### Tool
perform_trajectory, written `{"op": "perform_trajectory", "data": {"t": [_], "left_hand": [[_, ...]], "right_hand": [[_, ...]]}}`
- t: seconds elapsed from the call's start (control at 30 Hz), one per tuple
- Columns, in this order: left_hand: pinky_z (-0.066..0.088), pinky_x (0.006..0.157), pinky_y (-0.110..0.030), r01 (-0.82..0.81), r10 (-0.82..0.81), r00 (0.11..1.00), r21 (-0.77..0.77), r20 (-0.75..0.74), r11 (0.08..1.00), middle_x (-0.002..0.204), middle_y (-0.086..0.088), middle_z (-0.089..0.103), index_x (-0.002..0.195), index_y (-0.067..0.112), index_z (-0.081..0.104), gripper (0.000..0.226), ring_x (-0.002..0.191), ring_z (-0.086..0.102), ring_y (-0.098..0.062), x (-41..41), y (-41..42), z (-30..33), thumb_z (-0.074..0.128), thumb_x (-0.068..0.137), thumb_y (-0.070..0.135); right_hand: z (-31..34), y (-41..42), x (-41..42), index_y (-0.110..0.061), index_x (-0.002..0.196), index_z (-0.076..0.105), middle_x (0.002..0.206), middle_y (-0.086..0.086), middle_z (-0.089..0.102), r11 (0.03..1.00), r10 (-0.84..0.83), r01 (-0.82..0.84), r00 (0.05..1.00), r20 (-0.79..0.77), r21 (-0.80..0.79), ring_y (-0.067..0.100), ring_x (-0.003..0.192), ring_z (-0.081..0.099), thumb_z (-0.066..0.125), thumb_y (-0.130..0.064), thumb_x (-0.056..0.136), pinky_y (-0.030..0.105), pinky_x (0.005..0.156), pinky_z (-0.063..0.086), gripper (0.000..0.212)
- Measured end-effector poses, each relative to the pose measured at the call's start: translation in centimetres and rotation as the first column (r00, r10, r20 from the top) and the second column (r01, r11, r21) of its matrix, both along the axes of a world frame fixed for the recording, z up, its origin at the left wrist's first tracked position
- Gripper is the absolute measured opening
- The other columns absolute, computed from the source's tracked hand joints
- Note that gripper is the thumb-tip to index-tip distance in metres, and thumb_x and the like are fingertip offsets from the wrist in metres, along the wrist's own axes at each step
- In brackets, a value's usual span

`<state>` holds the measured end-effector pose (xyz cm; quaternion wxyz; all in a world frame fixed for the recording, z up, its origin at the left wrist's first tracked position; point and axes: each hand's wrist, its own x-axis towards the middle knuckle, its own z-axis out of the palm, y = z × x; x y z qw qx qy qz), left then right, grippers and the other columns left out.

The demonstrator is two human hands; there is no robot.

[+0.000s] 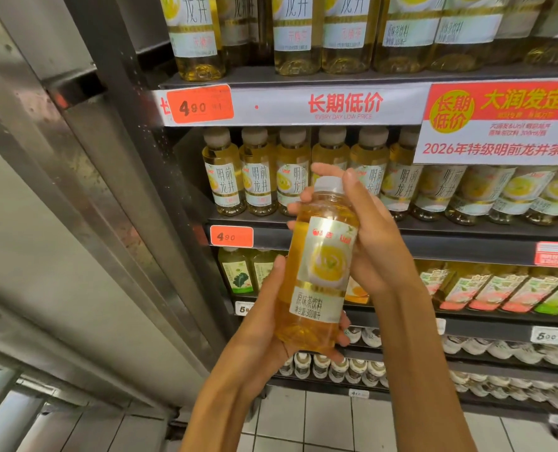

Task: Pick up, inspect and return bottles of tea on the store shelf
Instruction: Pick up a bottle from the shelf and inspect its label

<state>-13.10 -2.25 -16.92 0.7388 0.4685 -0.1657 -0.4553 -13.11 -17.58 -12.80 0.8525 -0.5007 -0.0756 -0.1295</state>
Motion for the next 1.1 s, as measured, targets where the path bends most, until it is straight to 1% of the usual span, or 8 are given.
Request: {"op": "perform_trajectory", "data": {"t": [0.17, 0.33, 0.47, 0.57, 0.73, 0.9, 1.03, 1.1], "left_hand": [[0.057, 0.086, -0.044, -0.098, 0.08, 0.99, 0.163, 0.115, 0.982, 0.113, -0.015, 0.07, 0.131, 0.019, 0.053, 0.07, 0.102, 0.068, -0.03, 0.3, -0.22, -0.39, 0.033, 0.078, 0.061], [0.058, 0.064, -0.037, -0.058, 0.061, 0.998, 0.097, -0.022, 0.994, 0.098, -0.019, 0.072, 0.128, 0.013, 0.054, 0.069, 0.082, 0.072, -0.03, -0.05, -0.26, -0.2, 0.037, 0.082, 0.061], [0.057, 0.058, -0.034, 0.089, -0.096, 0.981, -0.047, -0.17, 0.995, 0.084, -0.021, 0.069, 0.116, 0.003, 0.057, 0.069, 0.068, 0.069, -0.029, -0.33, -0.37, 0.09, 0.031, 0.089, 0.061], [0.058, 0.055, -0.036, 0.083, -0.086, 0.986, -0.026, -0.141, 0.996, 0.084, -0.02, 0.07, 0.12, 0.002, 0.054, 0.071, 0.068, 0.069, -0.03, -0.41, -0.62, 0.29, 0.033, 0.085, 0.06], [0.06, 0.067, -0.038, -0.043, 0.039, 0.998, 0.108, 0.043, 0.993, 0.103, -0.01, 0.074, 0.12, 0.023, 0.058, 0.058, 0.09, 0.072, -0.029, 0.05, -0.51, -0.17, 0.034, 0.08, 0.059], [0.059, 0.068, -0.034, -0.105, 0.083, 0.984, 0.134, 0.16, 0.985, 0.102, -0.006, 0.074, 0.109, 0.037, 0.064, 0.054, 0.088, 0.072, -0.025, -0.33, -0.7, -0.26, 0.048, 0.068, 0.069], [0.058, 0.062, -0.033, -0.058, 0.058, 0.998, 0.033, 0.005, 0.998, 0.092, -0.016, 0.072, 0.109, 0.028, 0.069, 0.054, 0.078, 0.071, -0.027, -0.52, -0.47, 0.14, 0.045, 0.081, 0.067], [0.058, 0.063, -0.034, 0.034, -0.042, 0.993, -0.076, -0.107, 0.997, 0.093, -0.02, 0.07, 0.115, 0.018, 0.066, 0.06, 0.078, 0.07, -0.028, -0.7, -0.28, 0.49, 0.041, 0.086, 0.063]], "right_hand": [[-0.01, -0.47, -0.38, -0.014, 0.117, 0.058, 0.092, 0.006, 0.068, 0.992, -0.045, 0.041, 0.998, -0.033, -0.118, 0.024, 0.094, 0.066, 0.048, -0.034, 0.094, 0.045, 0.089, 0.052, 0.033], [-0.04, -0.47, -0.02, -0.013, 0.113, 0.061, 0.092, 0.005, 0.071, 0.992, -0.069, 0.058, 0.992, -0.101, -0.109, 0.021, 0.089, 0.069, 0.051, -0.039, 0.089, 0.034, 0.078, 0.057, 0.037], [-0.26, -0.18, 0.43, -0.011, 0.11, 0.061, 0.08, 0.007, 0.07, 0.985, 0.06, -0.033, 0.986, -0.158, 0.169, 0.023, 0.081, 0.071, 0.054, -0.041, 0.084, 0.035, 0.073, 0.058, 0.04], [-0.59, -0.09, 0.53, -0.012, 0.107, 0.061, 0.077, 0.006, 0.067, 0.953, 0.108, -0.06, 0.983, -0.146, 0.298, 0.021, 0.076, 0.069, 0.056, -0.039, 0.084, 0.033, 0.069, 0.057, 0.035], [-0.48, -0.78, 0.13, -0.014, 0.098, 0.062, 0.079, 0.005, 0.066, 0.995, -0.072, 0.083, 0.985, -0.159, 0.062, 0.02, 0.077, 0.068, 0.058, -0.036, 0.084, 0.036, 0.073, 0.056, 0.027], [-0.18, -0.89, -0.05, -0.013, 0.099, 0.062, 0.077, 0.002, 0.07, 0.979, -0.196, 0.185, 0.969, -0.15, -0.087, 0.017, 0.08, 0.07, 0.057, -0.037, 0.084, 0.031, 0.072, 0.058, 0.029], [0.05, -0.86, -0.03, -0.013, 0.102, 0.064, 0.086, 0.011, 0.071, 0.994, -0.105, 0.103, 0.978, -0.179, -0.019, 0.022, 0.082, 0.071, 0.058, -0.04, 0.081, 0.038, 0.075, 0.059, 0.035], [-0.08, -0.66, 0.09, -0.012, 0.108, 0.063, 0.09, 0.015, 0.07, 0.991, 0.005, 0.019, 0.983, -0.184, 0.13, 0.026, 0.085, 0.071, 0.058, -0.038, 0.08, 0.038, 0.072, 0.059, 0.039]]}}
